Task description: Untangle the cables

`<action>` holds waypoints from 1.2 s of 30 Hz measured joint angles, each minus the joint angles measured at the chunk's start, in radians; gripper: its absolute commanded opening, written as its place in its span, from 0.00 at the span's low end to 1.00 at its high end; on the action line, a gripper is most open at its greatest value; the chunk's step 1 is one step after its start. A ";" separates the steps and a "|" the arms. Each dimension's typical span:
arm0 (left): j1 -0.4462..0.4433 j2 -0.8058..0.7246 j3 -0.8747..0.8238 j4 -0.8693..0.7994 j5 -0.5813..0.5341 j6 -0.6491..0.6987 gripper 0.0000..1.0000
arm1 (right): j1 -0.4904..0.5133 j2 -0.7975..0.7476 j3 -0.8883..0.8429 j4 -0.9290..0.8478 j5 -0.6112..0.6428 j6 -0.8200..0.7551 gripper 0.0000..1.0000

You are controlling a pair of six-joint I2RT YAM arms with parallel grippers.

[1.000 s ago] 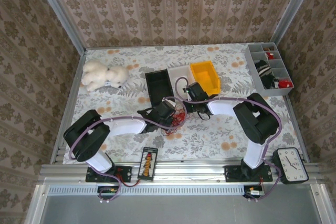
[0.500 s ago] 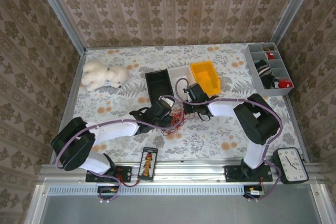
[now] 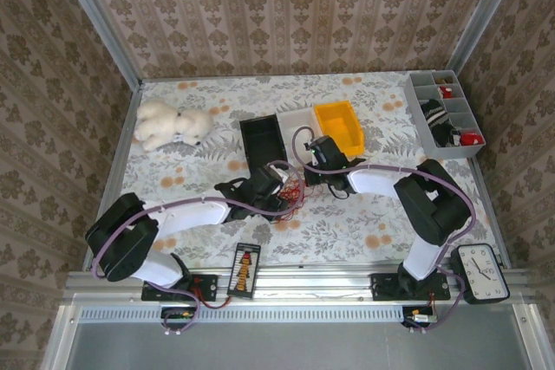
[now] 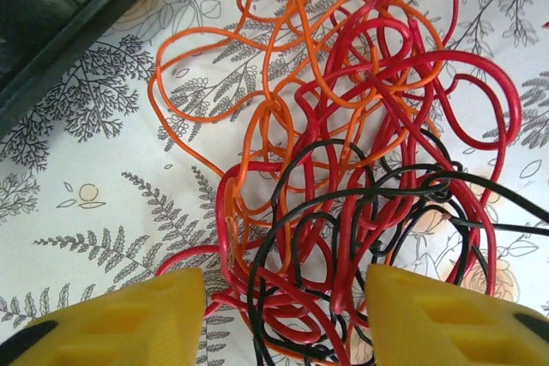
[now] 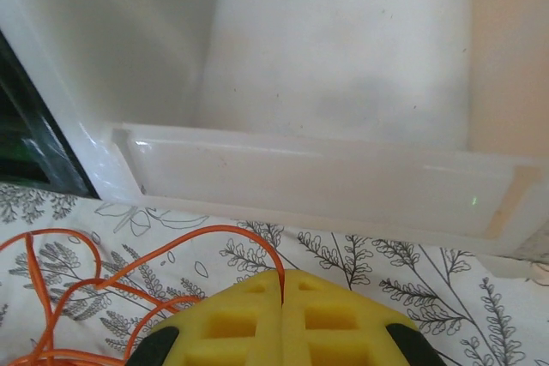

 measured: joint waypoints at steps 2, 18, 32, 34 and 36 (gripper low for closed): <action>0.000 0.008 0.000 0.004 0.004 0.002 0.42 | 0.000 -0.021 -0.007 0.002 0.004 0.003 0.00; 0.074 0.084 -0.005 0.080 -0.053 -0.074 0.12 | -0.103 -0.273 -0.074 -0.023 0.194 0.047 0.00; 0.098 0.045 -0.083 0.105 -0.111 -0.151 0.05 | -0.426 -0.436 -0.121 -0.119 0.282 0.200 0.00; 0.104 0.039 -0.089 0.102 -0.130 -0.168 0.02 | -0.462 -0.441 -0.124 -0.122 0.284 0.211 0.00; 0.111 0.034 -0.092 0.091 -0.155 -0.188 0.00 | -0.498 -0.453 -0.130 -0.129 0.284 0.225 0.00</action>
